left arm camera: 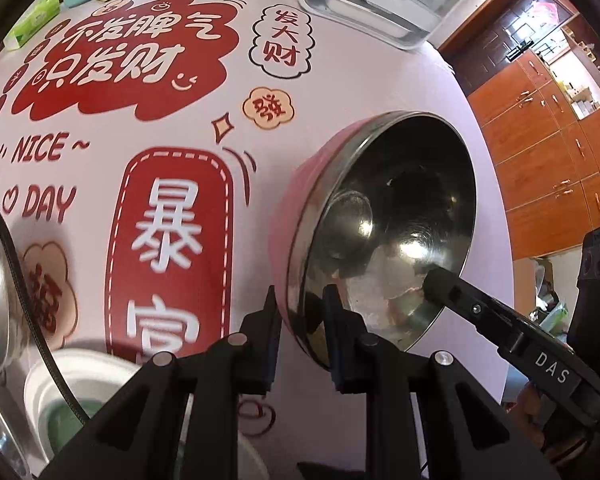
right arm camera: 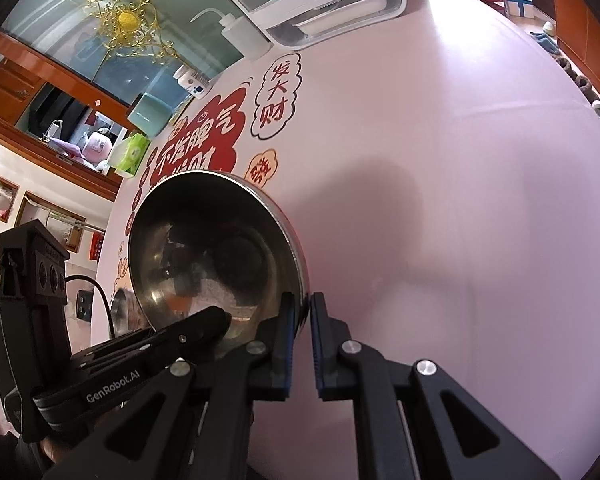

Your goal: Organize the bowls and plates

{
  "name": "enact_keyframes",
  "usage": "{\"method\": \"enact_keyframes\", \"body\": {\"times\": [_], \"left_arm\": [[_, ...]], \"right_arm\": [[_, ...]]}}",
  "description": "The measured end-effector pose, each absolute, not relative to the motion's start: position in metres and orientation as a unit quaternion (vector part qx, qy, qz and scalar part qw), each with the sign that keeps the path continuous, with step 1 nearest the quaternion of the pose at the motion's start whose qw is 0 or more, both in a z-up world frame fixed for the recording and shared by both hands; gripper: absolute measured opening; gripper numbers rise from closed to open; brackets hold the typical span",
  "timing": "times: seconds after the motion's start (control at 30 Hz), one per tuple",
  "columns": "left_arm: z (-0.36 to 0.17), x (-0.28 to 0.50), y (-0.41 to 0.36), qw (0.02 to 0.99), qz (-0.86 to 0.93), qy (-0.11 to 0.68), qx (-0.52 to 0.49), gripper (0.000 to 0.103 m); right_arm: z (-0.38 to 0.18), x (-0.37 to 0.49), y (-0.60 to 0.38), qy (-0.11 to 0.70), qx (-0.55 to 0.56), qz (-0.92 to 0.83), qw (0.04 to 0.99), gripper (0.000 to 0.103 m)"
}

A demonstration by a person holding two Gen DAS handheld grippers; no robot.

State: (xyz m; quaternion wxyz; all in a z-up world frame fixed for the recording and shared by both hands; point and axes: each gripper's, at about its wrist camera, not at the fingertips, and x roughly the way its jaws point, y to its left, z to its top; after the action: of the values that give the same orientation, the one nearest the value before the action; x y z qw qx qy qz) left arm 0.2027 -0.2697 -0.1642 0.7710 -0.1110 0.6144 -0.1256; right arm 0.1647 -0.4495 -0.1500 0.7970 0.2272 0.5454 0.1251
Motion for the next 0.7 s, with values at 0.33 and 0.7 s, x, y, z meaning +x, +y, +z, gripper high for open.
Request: {"method": "enact_keyframes", "body": {"times": [0.33,0.7], "left_arm": [[-0.150,0.160,-0.252,0.774,-0.124,0.610,-0.116,0.018],[-0.133,0.123,-0.227,0.790,-0.122,0.589,-0.119,0.018]], "right_arm": [[-0.138,0.125,-0.431,0.546,0.214,0.138,0.798,0.009],[-0.122,0.097,-0.406,0.536,0.200,0.156,0.805,0.009]]}}
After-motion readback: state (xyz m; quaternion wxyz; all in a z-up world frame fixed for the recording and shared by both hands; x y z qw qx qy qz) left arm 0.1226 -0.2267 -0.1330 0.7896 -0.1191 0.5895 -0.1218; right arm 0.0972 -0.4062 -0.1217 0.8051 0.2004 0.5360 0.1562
